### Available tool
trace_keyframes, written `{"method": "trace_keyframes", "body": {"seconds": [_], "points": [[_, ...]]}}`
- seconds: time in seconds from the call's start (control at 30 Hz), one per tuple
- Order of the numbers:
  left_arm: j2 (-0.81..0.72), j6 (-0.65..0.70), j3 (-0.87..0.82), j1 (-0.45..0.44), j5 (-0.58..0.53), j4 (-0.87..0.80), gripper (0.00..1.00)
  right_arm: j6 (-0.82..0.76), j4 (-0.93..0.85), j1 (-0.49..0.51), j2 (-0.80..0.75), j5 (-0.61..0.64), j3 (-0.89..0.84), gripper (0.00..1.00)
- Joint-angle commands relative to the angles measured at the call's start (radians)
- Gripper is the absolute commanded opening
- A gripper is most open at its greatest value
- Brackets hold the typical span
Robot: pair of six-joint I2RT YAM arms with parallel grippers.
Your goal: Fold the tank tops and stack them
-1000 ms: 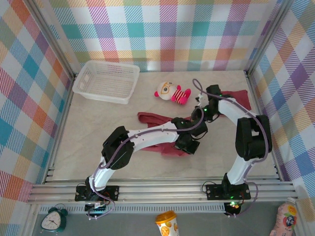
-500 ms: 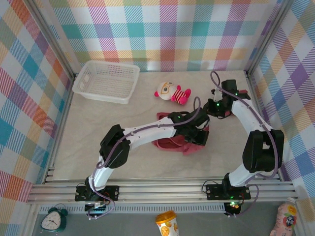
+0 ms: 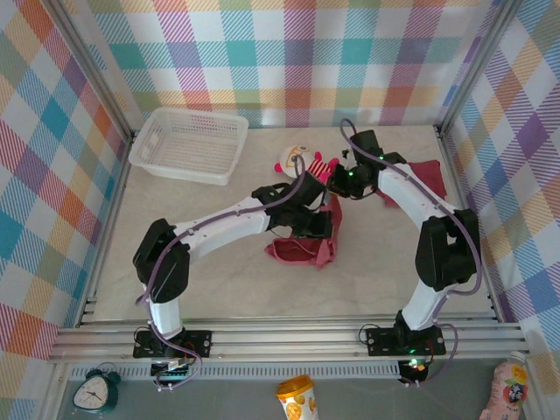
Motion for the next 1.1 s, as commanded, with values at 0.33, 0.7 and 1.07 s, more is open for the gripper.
{"method": "trace_keyframes", "body": {"seconds": [0.33, 0.7, 1.07], "points": [[-0.19, 0.002, -0.27, 0.125, 0.012, 0.027, 0.01, 0.126, 0.045, 0.129, 0.173, 0.018, 0.168, 0.1], [-0.242, 0.006, -0.468, 0.213, -0.052, 0.026, 0.08, 0.174, 0.175, 0.204, 0.282, -0.037, 0.18, 0.13], [-0.236, 0.028, -0.467, 0.233, -0.232, -0.104, 0.11, 0.206, 0.317, 0.252, 0.401, -0.121, 0.215, 0.15]]}}
